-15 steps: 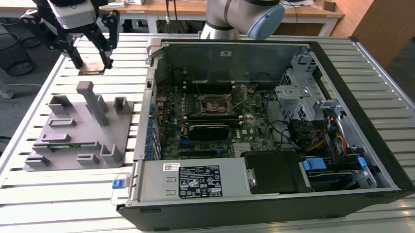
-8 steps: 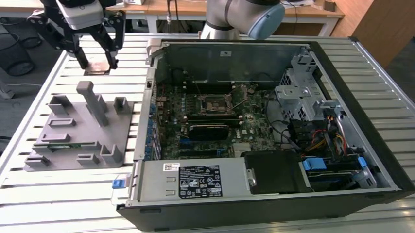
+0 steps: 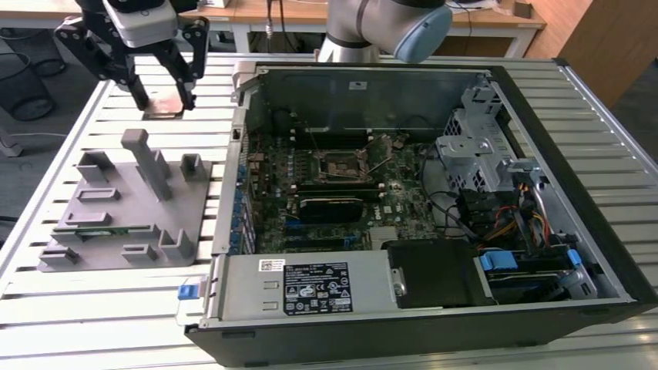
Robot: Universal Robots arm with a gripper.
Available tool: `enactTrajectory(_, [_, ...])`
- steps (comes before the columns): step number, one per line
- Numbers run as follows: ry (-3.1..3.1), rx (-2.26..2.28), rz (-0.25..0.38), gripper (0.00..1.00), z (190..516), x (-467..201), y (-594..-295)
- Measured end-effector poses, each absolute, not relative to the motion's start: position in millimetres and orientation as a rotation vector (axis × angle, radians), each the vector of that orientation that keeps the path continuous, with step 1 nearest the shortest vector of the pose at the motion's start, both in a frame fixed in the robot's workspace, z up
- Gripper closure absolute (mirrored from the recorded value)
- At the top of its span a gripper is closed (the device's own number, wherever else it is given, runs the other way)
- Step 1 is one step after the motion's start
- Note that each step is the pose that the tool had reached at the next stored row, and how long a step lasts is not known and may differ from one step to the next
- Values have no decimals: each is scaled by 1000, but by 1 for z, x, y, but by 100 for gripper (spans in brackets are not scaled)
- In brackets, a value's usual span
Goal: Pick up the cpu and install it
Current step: 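Pick up the cpu and move it towards the insertion slot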
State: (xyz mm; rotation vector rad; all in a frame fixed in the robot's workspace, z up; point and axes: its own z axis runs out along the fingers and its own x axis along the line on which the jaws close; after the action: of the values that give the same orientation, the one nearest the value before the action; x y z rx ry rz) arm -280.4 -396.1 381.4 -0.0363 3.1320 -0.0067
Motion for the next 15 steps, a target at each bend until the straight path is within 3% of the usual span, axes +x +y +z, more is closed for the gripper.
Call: enactTrajectory(15, [3132, -36, -7, 46, 380, -256, -396])
